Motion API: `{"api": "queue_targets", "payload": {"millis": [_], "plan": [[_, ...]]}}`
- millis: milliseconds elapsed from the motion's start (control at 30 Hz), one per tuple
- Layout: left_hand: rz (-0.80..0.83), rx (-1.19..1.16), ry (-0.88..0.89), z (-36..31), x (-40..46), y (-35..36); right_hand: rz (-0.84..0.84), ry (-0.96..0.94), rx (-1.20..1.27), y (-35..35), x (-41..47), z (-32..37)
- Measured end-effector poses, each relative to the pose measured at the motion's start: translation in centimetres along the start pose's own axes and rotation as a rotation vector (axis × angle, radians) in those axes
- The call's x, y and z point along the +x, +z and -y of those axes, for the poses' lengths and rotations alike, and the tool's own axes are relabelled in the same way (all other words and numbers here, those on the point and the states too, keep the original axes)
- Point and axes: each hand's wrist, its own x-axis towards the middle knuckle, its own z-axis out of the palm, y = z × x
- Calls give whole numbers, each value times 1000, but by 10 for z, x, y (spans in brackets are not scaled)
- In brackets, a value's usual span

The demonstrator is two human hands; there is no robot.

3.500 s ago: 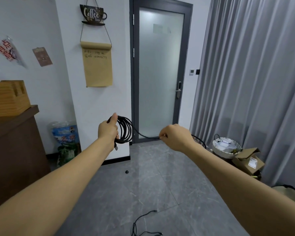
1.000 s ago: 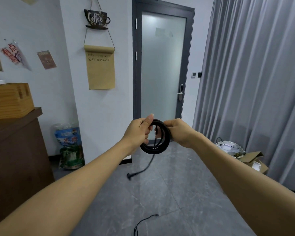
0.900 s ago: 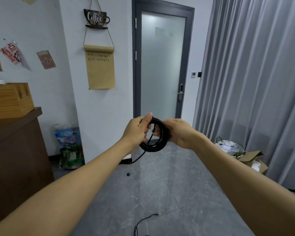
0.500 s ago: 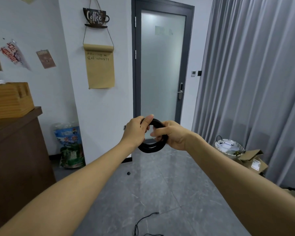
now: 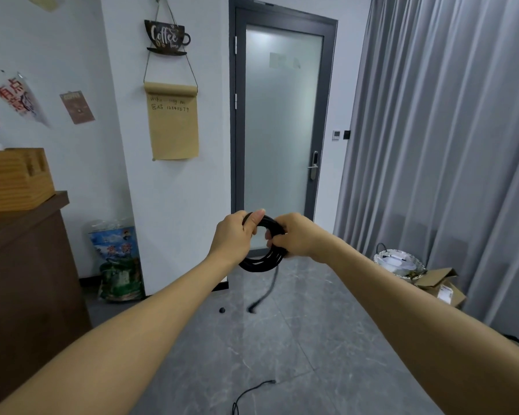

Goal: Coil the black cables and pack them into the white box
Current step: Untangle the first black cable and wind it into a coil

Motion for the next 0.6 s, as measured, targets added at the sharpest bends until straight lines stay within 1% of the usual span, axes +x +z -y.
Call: {"api": "queue_targets", "payload": {"millis": [67, 167, 300, 367, 467, 600], "plan": [[4, -36, -10, 0, 1, -2, -34, 22, 73, 0, 2, -1], [43, -76, -4, -4, 2, 0, -107, -6, 98, 2, 4, 3], [96, -99, -3, -8, 1, 2, -188, -129, -60, 8, 5, 9], [92, -96, -4, -9, 1, 1, -201, -145, -73, 9, 5, 9], [71, -44, 15, -8, 1, -1, -151, -75, 21, 8, 5, 9], [40, 12, 43, -5, -1, -6, 52, 57, 406, 4, 1, 5]]}}
